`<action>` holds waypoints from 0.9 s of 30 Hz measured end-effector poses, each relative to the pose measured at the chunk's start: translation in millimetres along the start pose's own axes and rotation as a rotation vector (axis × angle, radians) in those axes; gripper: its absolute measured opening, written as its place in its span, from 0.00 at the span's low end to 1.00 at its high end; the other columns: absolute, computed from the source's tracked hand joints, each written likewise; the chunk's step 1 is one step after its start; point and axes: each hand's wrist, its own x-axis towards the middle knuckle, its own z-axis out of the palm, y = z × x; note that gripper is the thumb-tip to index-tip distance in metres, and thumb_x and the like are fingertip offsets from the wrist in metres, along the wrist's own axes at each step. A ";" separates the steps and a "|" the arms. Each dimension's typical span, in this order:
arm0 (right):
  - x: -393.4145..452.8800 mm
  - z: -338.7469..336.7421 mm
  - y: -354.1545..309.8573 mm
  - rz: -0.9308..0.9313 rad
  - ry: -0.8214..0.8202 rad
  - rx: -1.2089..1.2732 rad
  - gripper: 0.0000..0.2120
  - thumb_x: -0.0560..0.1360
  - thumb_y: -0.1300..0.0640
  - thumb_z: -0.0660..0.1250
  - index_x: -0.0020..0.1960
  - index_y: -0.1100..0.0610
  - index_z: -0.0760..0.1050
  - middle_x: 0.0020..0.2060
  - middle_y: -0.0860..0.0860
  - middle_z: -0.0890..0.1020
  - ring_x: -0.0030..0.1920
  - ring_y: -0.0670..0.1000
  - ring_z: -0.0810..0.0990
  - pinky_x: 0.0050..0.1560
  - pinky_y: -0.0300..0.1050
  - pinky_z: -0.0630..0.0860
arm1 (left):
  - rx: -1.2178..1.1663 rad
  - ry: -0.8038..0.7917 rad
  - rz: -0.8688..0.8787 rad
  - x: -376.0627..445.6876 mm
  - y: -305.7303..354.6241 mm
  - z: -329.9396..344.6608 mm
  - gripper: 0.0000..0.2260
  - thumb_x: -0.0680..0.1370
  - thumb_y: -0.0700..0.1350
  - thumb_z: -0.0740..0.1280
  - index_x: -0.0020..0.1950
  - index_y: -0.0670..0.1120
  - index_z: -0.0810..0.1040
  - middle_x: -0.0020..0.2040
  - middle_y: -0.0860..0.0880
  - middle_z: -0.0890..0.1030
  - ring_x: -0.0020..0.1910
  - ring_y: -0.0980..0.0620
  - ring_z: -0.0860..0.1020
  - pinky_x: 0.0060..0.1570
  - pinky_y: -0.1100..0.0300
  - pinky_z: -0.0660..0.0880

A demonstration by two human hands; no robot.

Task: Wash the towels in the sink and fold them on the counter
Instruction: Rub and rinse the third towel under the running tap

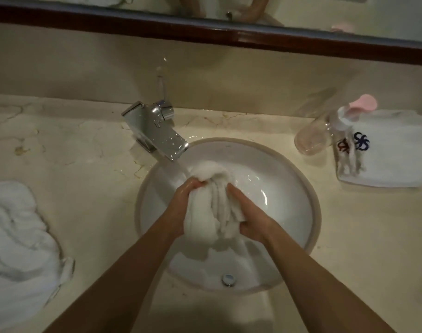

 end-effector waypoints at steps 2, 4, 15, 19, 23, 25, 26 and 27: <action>10.2 4.2 1.1 0.027 0.051 -0.185 0.29 0.71 0.33 0.67 0.63 0.51 0.80 0.60 0.50 0.84 0.62 0.50 0.82 0.69 0.52 0.72 | -0.080 0.096 -0.020 5.6 -6.7 -9.9 0.15 0.77 0.46 0.60 0.40 0.43 0.85 0.36 0.44 0.83 0.35 0.48 0.82 0.37 0.59 0.78; 22.9 3.1 -1.8 0.053 0.063 -0.225 0.29 0.74 0.32 0.64 0.67 0.50 0.78 0.61 0.49 0.83 0.63 0.51 0.81 0.69 0.53 0.73 | -0.147 0.123 0.023 12.0 -13.1 -18.6 0.21 0.81 0.45 0.58 0.36 0.45 0.86 0.34 0.45 0.83 0.32 0.49 0.82 0.33 0.60 0.79; 96.5 56.1 -24.4 -0.078 0.400 -0.812 0.35 0.72 0.28 0.57 0.64 0.55 0.73 0.52 0.54 0.82 0.55 0.57 0.81 0.59 0.53 0.77 | -0.502 0.145 -0.057 61.9 -17.5 -31.0 0.23 0.76 0.59 0.58 0.52 0.43 0.84 0.51 0.43 0.83 0.49 0.46 0.83 0.50 0.53 0.80; 102.3 63.1 -20.5 0.008 0.346 -1.021 0.39 0.68 0.22 0.57 0.68 0.47 0.68 0.58 0.52 0.79 0.61 0.55 0.79 0.59 0.52 0.76 | -0.545 0.217 -0.021 68.4 -30.4 -33.4 0.24 0.81 0.60 0.57 0.68 0.46 0.75 0.58 0.48 0.80 0.66 0.50 0.74 0.68 0.54 0.68; 102.8 88.5 -33.9 0.037 0.315 -1.381 0.33 0.79 0.33 0.58 0.74 0.55 0.63 0.63 0.57 0.74 0.64 0.58 0.74 0.55 0.49 0.68 | -0.596 0.155 0.085 64.7 -39.0 -38.1 0.30 0.80 0.63 0.46 0.50 0.50 0.84 0.44 0.49 0.83 0.51 0.49 0.79 0.49 0.57 0.79; 106.4 94.0 -40.6 -0.056 0.318 -1.325 0.20 0.80 0.45 0.63 0.66 0.57 0.73 0.56 0.52 0.78 0.54 0.51 0.78 0.45 0.39 0.70 | -0.634 0.242 0.099 64.8 -38.8 -44.0 0.30 0.81 0.66 0.47 0.52 0.52 0.85 0.47 0.50 0.84 0.52 0.50 0.80 0.50 0.56 0.78; 105.3 96.8 -46.1 -0.063 0.321 -1.224 0.16 0.79 0.49 0.68 0.62 0.58 0.76 0.50 0.51 0.79 0.47 0.48 0.79 0.38 0.34 0.70 | -0.699 0.219 0.059 62.3 -33.1 -39.7 0.29 0.79 0.69 0.50 0.56 0.52 0.84 0.49 0.49 0.85 0.53 0.49 0.81 0.51 0.54 0.76; 103.8 98.7 -51.0 -0.060 0.306 -1.158 0.14 0.77 0.52 0.70 0.59 0.59 0.78 0.48 0.52 0.81 0.44 0.48 0.80 0.34 0.33 0.70 | -0.725 0.235 0.016 64.3 -31.1 -39.2 0.29 0.77 0.71 0.52 0.58 0.53 0.83 0.50 0.49 0.85 0.52 0.49 0.82 0.51 0.54 0.76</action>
